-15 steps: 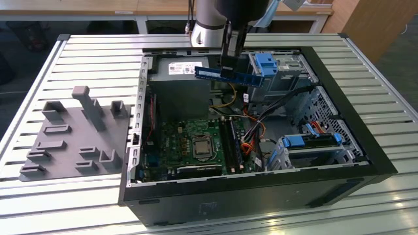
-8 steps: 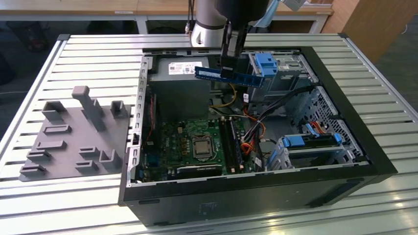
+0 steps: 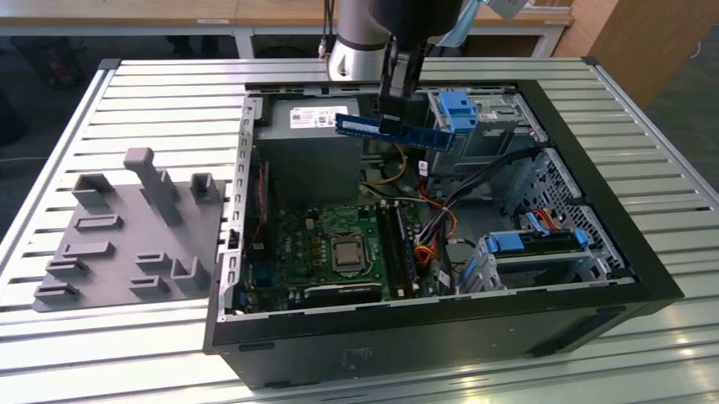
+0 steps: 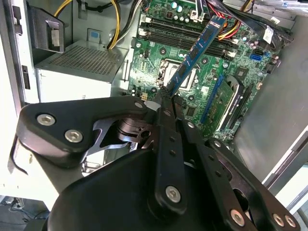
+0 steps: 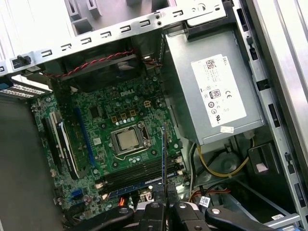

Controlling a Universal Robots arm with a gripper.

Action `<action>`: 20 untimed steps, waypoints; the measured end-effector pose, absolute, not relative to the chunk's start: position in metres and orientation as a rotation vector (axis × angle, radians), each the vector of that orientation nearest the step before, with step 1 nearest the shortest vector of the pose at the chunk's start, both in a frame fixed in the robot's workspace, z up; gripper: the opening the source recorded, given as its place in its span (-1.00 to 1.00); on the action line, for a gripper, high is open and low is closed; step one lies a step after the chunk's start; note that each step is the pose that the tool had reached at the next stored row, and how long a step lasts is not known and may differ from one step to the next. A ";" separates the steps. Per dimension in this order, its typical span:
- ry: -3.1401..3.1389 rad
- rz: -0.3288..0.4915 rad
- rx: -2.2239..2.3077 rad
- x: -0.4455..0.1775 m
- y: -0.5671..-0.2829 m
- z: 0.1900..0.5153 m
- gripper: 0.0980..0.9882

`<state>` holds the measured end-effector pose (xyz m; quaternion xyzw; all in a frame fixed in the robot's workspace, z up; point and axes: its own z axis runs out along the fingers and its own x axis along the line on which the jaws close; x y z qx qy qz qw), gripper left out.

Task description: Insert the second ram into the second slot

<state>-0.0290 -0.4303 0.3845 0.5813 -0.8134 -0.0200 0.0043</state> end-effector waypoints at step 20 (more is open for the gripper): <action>-2.583 -0.063 1.773 -0.029 -0.430 0.385 -0.92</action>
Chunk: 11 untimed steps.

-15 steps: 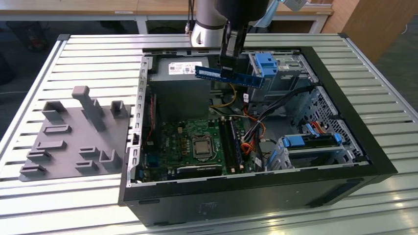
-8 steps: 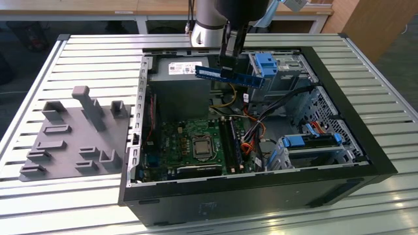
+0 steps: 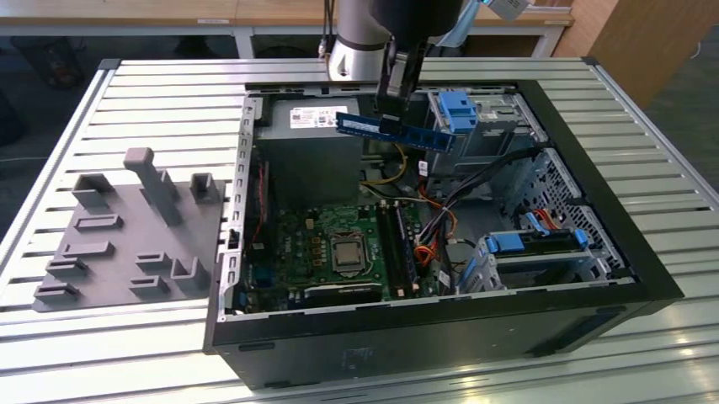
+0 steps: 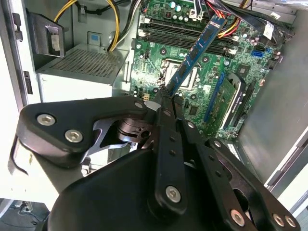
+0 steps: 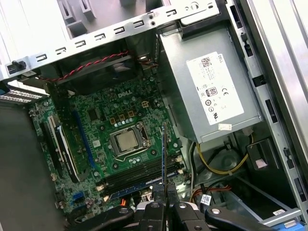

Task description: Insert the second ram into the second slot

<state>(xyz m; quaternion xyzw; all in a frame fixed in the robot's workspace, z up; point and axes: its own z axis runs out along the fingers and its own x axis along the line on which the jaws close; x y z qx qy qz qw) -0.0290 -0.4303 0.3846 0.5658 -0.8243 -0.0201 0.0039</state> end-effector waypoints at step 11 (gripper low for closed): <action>-2.599 -0.063 1.750 -0.029 -0.430 0.385 -0.92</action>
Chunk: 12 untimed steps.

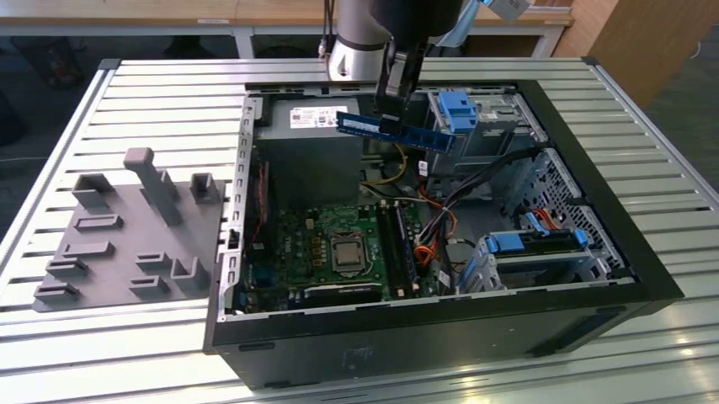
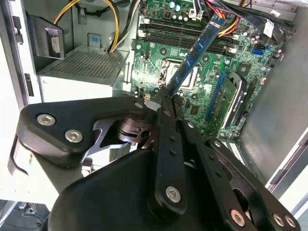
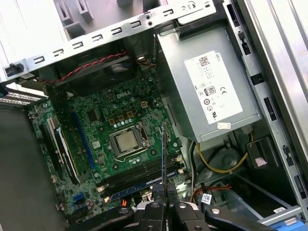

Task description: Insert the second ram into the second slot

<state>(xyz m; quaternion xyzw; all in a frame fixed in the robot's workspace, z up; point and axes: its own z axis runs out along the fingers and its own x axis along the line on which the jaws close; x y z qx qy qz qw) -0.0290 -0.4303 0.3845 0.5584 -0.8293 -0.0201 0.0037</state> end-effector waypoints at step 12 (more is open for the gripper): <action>-2.616 -0.063 1.725 -0.029 -0.430 0.385 -0.92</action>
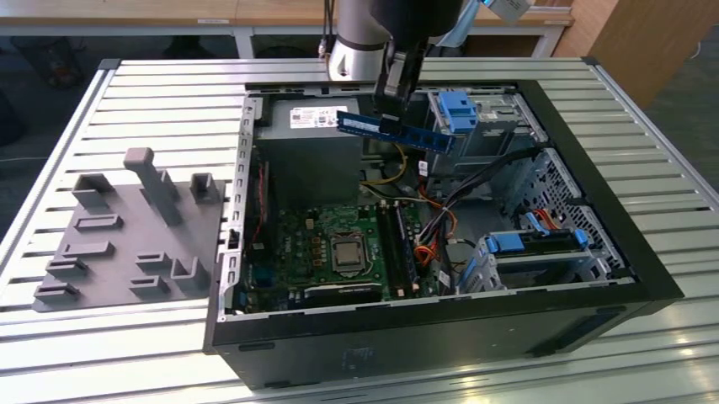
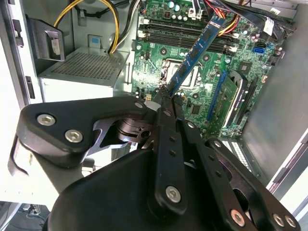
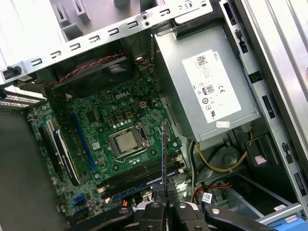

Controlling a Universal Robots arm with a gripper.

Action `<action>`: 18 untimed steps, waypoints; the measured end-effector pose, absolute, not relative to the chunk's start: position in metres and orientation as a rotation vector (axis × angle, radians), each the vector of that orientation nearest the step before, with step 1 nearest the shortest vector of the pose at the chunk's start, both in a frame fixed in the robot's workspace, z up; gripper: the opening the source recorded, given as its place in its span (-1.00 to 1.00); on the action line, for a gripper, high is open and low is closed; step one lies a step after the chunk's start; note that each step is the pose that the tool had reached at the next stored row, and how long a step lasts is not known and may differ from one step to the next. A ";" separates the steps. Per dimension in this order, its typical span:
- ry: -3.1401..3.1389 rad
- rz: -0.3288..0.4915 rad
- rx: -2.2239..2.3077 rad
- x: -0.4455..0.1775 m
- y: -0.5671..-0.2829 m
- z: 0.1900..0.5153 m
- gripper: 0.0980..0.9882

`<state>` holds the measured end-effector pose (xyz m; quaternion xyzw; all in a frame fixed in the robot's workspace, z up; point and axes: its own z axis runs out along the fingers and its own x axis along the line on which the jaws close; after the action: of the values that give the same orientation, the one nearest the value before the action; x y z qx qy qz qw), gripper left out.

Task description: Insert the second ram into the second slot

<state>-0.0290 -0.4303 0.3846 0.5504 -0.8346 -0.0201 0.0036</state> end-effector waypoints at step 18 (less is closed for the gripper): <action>-2.639 -0.063 1.691 -0.029 -0.430 0.385 -0.92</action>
<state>-0.0290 -0.4303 0.3846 0.5393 -0.8419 -0.0202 0.0033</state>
